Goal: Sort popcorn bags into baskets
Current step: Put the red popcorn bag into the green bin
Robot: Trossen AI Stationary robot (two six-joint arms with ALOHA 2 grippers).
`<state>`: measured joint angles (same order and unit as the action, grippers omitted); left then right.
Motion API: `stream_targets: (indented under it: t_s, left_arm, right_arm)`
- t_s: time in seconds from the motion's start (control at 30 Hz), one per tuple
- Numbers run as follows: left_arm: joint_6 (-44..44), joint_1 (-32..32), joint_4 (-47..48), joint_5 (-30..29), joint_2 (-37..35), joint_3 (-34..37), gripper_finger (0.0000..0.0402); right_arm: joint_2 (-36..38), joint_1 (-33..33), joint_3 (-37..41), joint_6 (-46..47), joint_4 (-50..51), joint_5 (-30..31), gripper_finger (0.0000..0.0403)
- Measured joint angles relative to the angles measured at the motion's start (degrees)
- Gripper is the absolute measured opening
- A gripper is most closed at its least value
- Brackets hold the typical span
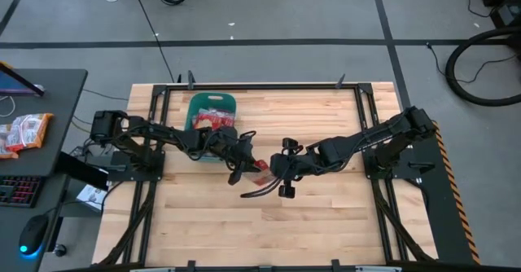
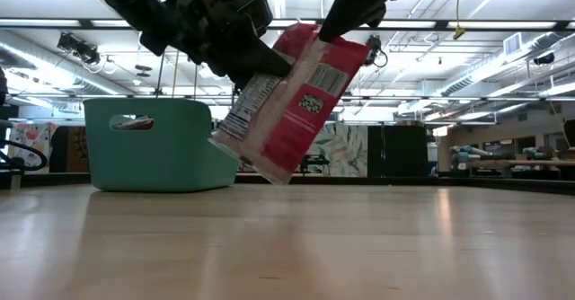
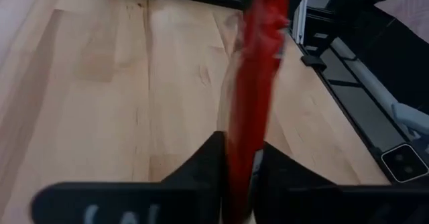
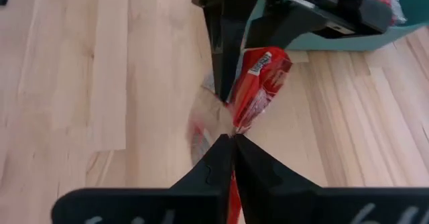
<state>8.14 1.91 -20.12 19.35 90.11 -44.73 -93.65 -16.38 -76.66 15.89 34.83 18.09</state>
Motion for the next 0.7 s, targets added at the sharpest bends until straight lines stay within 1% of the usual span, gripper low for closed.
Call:
stream_targets:
  t_s: [0.07, 0.13, 0.27, 0.37, 0.47, 0.57, 0.7]
  left_arm:
    - [0.22, -0.02, 0.09, 0.14, 0.0, 0.02, 0.004]
    - [0.22, 0.02, 0.02, 0.27, -0.01, 0.02, 0.0029]
    - [-1.08, 0.58, 0.26, 1.42, -1.73, 0.02, 0.0032]
    - [-4.11, 1.68, 1.91, 1.44, -5.16, 0.04, 0.0043]
    - [-9.14, 3.35, 4.39, 1.38, -10.44, 0.05, 0.0045]
    - [-16.43, 5.18, 7.34, 0.71, -16.58, 0.04, 0.004]
    - [-28.61, 7.12, 14.3, -3.53, -24.0, 0.02, 0.0039]
  right_arm:
    - [0.02, 0.0, 0.0, 1.97, 0.02, 0.93, 0.0029]
    - [0.24, 0.0, 0.0, 3.09, 0.06, 1.18, 0.0039]
    - [2.33, -0.02, 0.0, 3.72, 0.13, 0.45, 0.0072]
    - [5.79, -0.13, 0.0, 5.13, 1.1, 0.92, 0.0101]
    - [9.85, -1.14, 0.0, 6.77, 2.54, 5.5, 0.0121]
    - [12.84, -3.05, 0.0, 6.63, 2.83, 11.02, 0.0126]
    - [13.89, -5.1, 0.0, 6.69, 2.93, 14.56, 0.0126]
